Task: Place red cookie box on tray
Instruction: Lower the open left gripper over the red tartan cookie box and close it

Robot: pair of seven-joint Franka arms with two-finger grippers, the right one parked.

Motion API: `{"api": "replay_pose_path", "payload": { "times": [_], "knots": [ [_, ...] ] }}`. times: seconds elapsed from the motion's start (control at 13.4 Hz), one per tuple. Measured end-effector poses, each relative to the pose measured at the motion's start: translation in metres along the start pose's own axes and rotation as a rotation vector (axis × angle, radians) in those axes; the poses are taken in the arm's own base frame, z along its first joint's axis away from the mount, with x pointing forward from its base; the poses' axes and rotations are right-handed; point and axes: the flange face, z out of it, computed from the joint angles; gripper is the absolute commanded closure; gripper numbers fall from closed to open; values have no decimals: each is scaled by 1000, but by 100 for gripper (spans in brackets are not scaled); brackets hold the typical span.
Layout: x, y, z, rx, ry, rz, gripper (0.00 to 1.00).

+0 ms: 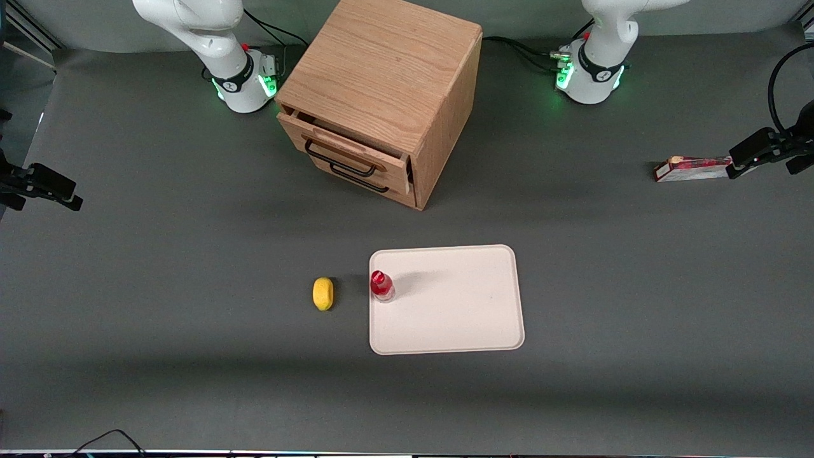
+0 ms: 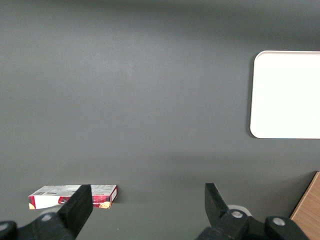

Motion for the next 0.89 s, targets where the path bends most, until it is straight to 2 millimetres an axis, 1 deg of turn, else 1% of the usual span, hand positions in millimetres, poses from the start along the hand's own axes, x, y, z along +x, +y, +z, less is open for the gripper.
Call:
{"api": "replay_pose_path", "payload": {
  "times": [0.22,0.37,0.45,0.52,0.74,0.82,0.89],
  "knots": [
    [0,0,1,2,-5,9,0],
    [-2,-2,5,15,-31,74,0],
    [-2,-6,11,38,-52,109,0],
    [-1,-12,20,72,-76,138,0],
    [2,-35,60,130,-173,256,0],
    [2,-48,70,125,-201,315,0],
    [1,-65,80,112,-227,387,0]
  ]
}}
